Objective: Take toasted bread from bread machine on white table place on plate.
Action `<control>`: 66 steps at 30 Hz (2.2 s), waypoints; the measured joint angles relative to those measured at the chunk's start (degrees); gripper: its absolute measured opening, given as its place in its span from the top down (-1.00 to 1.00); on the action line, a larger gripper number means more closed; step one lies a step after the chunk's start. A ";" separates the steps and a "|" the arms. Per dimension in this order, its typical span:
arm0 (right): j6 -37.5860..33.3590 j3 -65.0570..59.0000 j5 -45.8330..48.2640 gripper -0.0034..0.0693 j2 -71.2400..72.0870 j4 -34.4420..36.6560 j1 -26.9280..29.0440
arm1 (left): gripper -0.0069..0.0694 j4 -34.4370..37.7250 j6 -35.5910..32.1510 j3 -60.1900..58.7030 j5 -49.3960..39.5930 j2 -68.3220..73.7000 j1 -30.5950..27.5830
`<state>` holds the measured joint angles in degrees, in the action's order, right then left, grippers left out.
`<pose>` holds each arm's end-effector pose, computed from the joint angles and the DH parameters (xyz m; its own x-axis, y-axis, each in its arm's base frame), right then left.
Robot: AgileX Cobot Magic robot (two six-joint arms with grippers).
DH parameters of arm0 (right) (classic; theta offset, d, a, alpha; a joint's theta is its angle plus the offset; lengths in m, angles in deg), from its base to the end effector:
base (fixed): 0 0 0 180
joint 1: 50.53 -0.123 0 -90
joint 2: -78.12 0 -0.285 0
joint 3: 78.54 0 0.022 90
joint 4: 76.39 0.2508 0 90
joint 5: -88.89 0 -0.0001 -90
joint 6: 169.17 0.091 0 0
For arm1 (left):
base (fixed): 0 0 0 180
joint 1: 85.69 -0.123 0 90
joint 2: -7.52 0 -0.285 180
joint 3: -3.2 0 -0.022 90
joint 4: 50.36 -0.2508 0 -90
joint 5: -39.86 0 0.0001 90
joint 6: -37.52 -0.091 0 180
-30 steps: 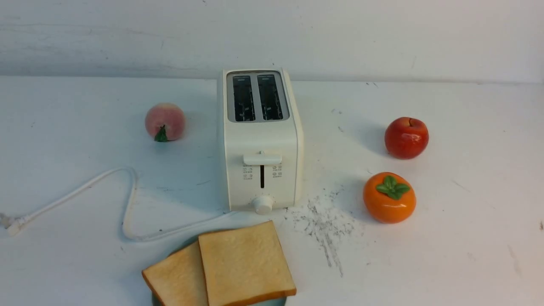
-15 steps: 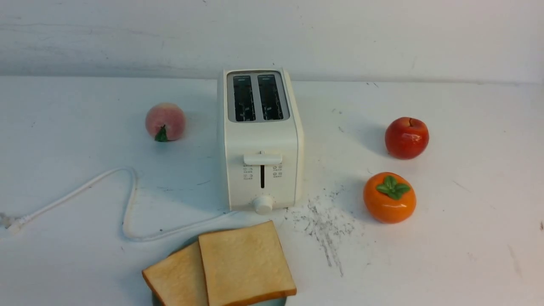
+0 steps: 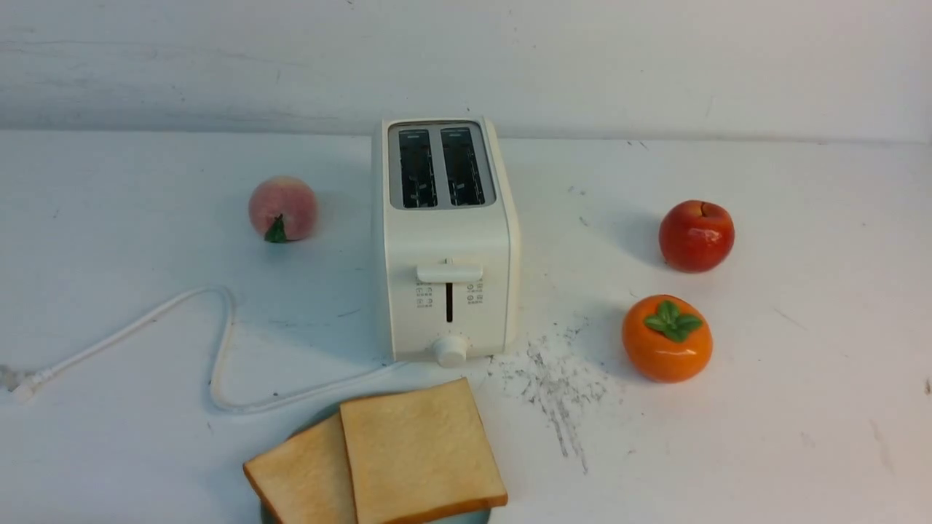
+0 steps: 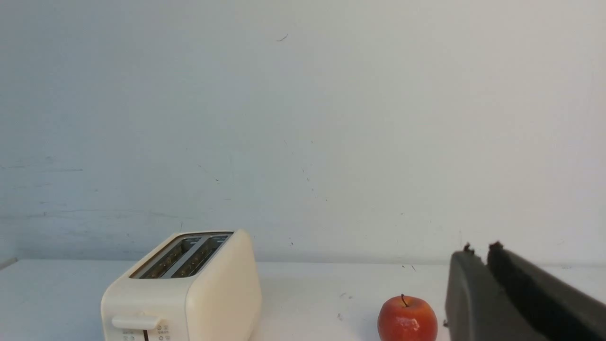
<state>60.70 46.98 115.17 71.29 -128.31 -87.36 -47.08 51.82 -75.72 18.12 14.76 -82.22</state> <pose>0.0270 -0.0195 0.3139 0.1579 0.1390 -0.9776 -0.2916 0.9524 0.0884 0.0524 -0.0051 0.1697 -0.3164 -0.2795 -0.9065 -0.0143 0.9569 -0.2900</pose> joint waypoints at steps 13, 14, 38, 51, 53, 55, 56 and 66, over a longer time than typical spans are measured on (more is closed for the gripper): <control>-0.01 0.00 0.00 0.72 0.00 -0.05 0.00 | 0.72 0.00 0.00 0.00 -0.14 0.00 0.00; -0.01 0.00 0.00 0.71 0.00 -0.05 0.00 | 0.71 0.00 0.00 0.00 -0.14 0.00 0.00; -33.87 -4.44 -9.26 0.66 0.00 38.66 0.00 | 0.64 0.00 0.00 -0.04 -0.20 0.00 -0.05; -42.65 -11.91 -18.08 0.64 0.00 45.51 0.19 | 0.60 0.00 0.00 -0.04 -0.20 0.00 -0.28; -42.65 -12.90 -18.08 0.64 0.00 45.51 0.91 | 0.59 0.00 0.00 -0.04 -0.20 0.00 -0.28; -42.65 -14.98 -18.08 0.64 0.00 45.51 3.82 | 0.58 0.00 0.00 -0.04 -0.20 0.00 -0.28; -42.65 -16.79 -18.08 0.63 0.00 45.51 7.67 | 0.58 0.00 0.00 -0.04 -0.20 0.00 -0.28; -40.28 -23.98 -6.11 0.59 0.00 46.98 33.42 | 0.55 0.00 0.00 -0.04 -0.33 0.00 -0.28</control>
<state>20.42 22.99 109.06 71.29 -81.33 -53.95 -47.08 51.82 -75.77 17.78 14.76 -82.50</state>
